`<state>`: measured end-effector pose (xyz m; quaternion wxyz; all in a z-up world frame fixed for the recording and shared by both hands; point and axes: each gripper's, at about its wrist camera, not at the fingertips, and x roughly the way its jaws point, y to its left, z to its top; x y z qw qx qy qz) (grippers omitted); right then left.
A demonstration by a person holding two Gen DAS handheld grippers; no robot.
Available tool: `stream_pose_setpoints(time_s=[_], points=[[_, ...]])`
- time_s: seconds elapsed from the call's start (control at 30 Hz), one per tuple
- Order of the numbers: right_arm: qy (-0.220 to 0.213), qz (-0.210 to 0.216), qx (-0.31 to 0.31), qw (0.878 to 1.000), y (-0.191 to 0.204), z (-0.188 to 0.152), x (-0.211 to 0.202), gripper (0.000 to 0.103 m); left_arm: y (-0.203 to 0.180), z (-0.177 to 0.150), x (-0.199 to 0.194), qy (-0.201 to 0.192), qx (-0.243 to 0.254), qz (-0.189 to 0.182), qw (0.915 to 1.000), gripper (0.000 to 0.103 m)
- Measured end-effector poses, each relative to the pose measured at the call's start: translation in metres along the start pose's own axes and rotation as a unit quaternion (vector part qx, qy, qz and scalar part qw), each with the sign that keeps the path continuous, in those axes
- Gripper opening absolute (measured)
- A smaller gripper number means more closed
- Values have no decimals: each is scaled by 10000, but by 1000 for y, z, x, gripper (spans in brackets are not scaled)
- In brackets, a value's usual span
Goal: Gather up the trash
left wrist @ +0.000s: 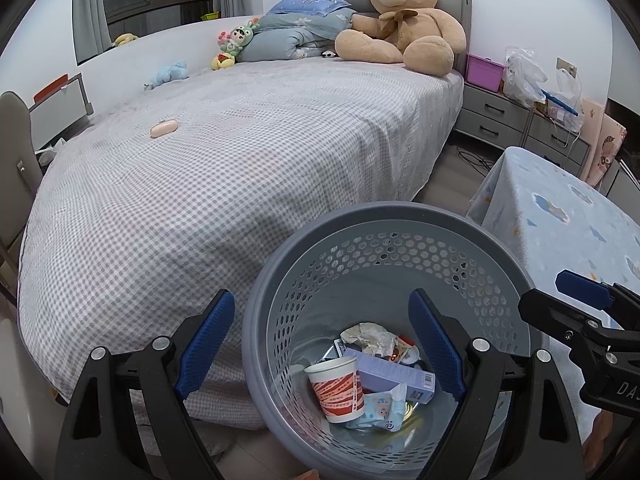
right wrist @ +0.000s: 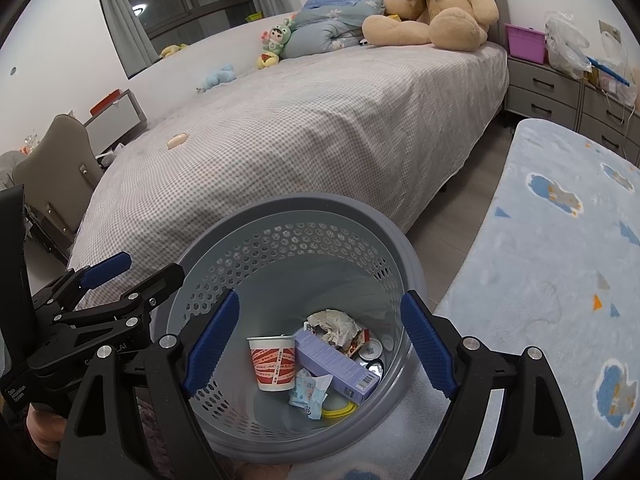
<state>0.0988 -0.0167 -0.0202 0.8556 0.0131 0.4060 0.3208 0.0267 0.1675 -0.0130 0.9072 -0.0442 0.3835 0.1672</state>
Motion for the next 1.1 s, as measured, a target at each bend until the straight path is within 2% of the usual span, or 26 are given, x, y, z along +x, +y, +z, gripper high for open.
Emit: stream_pose_setpoints(time_s=[1.1], points=[[47,-1,-20,10000,1,-4,4,82,1,0,-2,-40,-57,-17,10000,85]])
